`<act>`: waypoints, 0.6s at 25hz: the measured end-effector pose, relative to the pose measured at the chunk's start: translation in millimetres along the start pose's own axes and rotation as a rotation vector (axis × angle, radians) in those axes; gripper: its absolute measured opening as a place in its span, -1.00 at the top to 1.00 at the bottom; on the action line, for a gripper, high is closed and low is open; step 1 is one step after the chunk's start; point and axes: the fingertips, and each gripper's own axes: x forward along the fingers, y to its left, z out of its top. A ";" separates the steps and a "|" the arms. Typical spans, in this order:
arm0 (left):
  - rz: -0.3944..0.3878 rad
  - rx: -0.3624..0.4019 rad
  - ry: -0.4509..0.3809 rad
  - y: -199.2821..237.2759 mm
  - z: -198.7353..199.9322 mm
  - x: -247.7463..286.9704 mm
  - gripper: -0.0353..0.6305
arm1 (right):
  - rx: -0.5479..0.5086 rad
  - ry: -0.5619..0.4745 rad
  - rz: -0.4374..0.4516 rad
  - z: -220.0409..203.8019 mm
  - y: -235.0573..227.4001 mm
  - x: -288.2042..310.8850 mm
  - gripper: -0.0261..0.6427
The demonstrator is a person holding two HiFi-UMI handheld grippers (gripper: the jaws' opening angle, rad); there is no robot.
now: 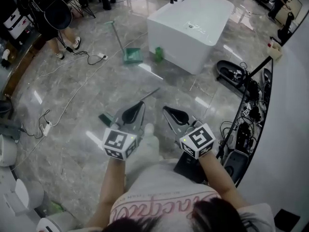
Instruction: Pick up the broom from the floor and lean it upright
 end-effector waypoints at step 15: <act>-0.179 0.013 0.101 90.0 -12.0 121.3 0.89 | -0.027 0.146 -0.052 -8.4 -95.6 119.0 0.92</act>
